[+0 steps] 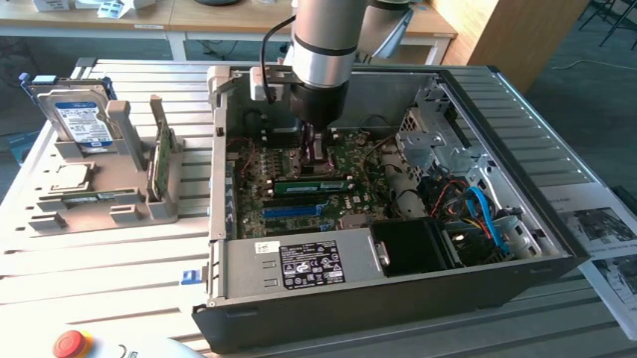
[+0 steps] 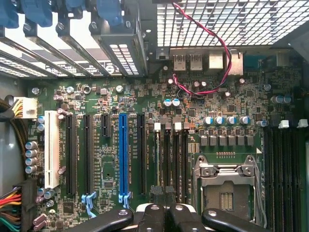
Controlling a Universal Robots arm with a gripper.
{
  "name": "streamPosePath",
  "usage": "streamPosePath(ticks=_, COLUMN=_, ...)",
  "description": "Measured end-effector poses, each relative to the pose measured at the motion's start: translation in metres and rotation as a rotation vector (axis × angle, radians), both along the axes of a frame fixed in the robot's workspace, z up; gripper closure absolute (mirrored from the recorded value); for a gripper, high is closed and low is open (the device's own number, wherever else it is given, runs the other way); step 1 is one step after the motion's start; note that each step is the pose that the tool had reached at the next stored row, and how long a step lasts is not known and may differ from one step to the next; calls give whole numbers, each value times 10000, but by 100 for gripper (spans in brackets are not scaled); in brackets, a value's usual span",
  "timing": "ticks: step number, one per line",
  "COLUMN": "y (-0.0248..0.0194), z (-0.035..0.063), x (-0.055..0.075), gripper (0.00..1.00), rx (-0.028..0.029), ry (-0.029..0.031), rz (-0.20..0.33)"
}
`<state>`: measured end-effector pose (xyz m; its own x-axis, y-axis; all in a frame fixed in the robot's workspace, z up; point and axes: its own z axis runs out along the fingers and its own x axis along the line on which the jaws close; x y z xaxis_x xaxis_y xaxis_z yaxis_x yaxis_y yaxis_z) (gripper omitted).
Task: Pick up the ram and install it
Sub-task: 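Press down the ram until it locks into place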
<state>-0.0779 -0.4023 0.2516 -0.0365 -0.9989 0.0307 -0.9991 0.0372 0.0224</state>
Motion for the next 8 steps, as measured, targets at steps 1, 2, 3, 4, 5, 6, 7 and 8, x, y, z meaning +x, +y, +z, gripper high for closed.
streamPosePath(ticks=1, y=-3, z=0, x=0, gripper=90, rx=0, ry=1, rz=0)
streamPosePath(ticks=2, y=-7, z=0, x=0, gripper=90, rx=-1, ry=0, rz=2)
streamPosePath(ticks=3, y=-12, z=0, x=0, gripper=90, rx=0, ry=0, rz=2)
streamPosePath(ticks=4, y=-15, z=0, x=0, gripper=90, rx=0, ry=0, rz=0)
streamPosePath(ticks=5, y=-16, z=0, x=0, gripper=90, rx=0, ry=0, rz=0)
streamPosePath(ticks=6, y=-16, z=0, x=0, gripper=90, rx=0, ry=0, rz=-1)
streamPosePath(ticks=7, y=-16, z=0, x=0, gripper=90, rx=0, ry=0, rz=-1)
streamPosePath(ticks=8, y=-16, z=0, x=0, gripper=90, rx=0, ry=0, rz=0)
